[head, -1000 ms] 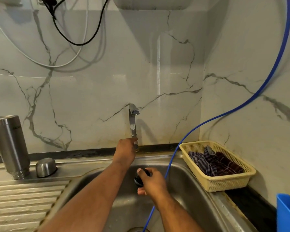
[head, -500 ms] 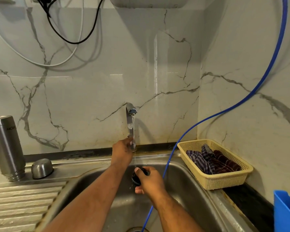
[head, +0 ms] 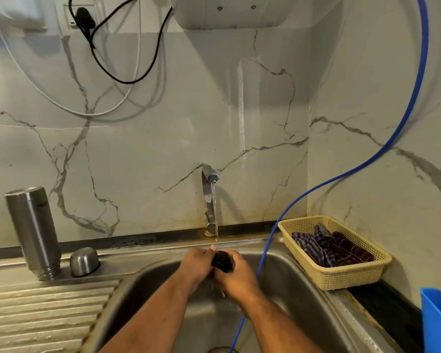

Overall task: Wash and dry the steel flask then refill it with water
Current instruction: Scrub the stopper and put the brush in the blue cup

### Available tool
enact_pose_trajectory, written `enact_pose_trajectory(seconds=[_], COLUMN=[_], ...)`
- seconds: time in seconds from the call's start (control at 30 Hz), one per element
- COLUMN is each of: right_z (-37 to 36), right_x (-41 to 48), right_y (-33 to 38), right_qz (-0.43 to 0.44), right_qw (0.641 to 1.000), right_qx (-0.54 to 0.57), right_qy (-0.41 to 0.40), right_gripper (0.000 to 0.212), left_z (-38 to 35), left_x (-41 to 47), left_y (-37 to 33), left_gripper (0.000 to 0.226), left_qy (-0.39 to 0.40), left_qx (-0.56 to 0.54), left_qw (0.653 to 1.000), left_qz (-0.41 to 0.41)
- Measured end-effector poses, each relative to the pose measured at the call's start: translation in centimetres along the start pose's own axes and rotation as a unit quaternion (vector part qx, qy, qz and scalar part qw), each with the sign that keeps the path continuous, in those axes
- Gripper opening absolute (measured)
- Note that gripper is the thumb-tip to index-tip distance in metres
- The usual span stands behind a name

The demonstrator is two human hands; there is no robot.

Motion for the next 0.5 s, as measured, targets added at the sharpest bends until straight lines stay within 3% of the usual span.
enact_pose_trajectory(seconds=[0.1,0.23,0.4,0.5], right_z=[0.0,0.0,-0.5,-0.2], right_x=[-0.2,-0.3,-0.7,-0.8], right_y=[0.1,0.4,0.0,-0.1], right_qz=[0.009,-0.002,-0.064,-0.065], right_qw=[1.000,1.000,0.996,0.996], right_qx=[-0.016,-0.002,0.070,0.053], right_qy=[0.007,-0.004,0.000,-0.010], right_gripper=[0.042,0.031,0.025,0.026], left_z=[-0.5,-0.8,-1.0,-0.7], left_x=[-2.3,-3.9,-3.8,-3.5], left_y=[1.3,2.0,1.2,0.8], left_gripper=[0.039,0.025,0.024,0.031], left_qy=[0.013,0.050,0.118,0.120], left_qx=[-0.136,-0.269,-0.276,-0.217], left_qw=[0.988,0.958,0.954,0.968], left_qz=[0.075,0.082,0.023,-0.033])
Point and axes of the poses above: each hand's wrist, its own x-axis towards the middle knuckle, its own z-axis out of the back of the hand, y = z × x, the point moved 8 cm from there along x, towards the middle knuckle, and after that the axes turned 13 degrees about -x, right-handed, at the moved point
